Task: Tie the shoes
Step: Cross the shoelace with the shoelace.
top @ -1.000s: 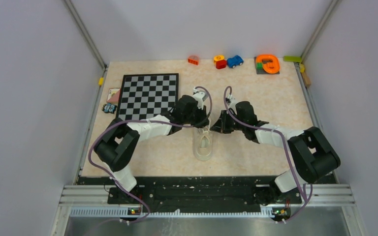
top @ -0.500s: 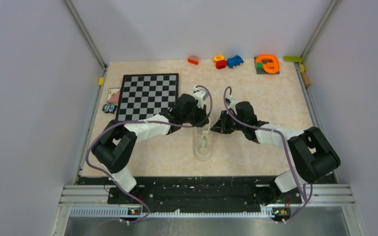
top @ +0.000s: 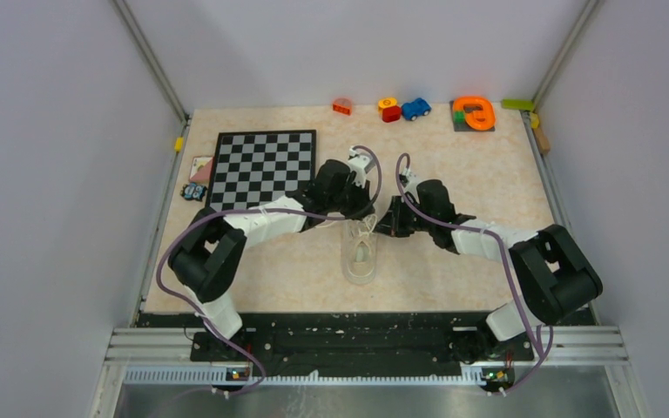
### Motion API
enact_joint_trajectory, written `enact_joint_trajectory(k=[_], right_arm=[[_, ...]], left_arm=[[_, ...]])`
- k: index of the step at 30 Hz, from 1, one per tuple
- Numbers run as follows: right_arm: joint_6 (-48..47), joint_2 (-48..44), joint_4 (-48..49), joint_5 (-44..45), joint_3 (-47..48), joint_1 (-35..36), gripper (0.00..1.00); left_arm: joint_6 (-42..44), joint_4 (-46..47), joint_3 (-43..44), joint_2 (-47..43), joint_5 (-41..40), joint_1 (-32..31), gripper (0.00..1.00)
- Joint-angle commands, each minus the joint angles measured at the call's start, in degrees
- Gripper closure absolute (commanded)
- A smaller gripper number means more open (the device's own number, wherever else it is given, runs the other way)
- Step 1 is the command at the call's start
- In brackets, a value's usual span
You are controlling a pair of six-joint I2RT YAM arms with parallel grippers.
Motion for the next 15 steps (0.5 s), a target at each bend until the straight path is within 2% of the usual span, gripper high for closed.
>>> enact_joint_trajectory(k=[1,8,15], right_arm=[[-0.8,-0.2,0.4,0.0,1.6,-0.2,1.00],[-0.7,-0.4,0.6,-0.2,1.3,-0.2,1.00],[-0.8,-0.4,0.5,-0.2,1.2,-0.2,1.00]], left_arm=[[0.2,1.1,-0.5,-2.5,-0.2,-0.2,0.95],[-0.3,0.6,-3.9,-8.5,-3.1,-0.2,0.95],[-0.1,-0.9,-5.9,-10.2,-1.0,-1.1,0.92]])
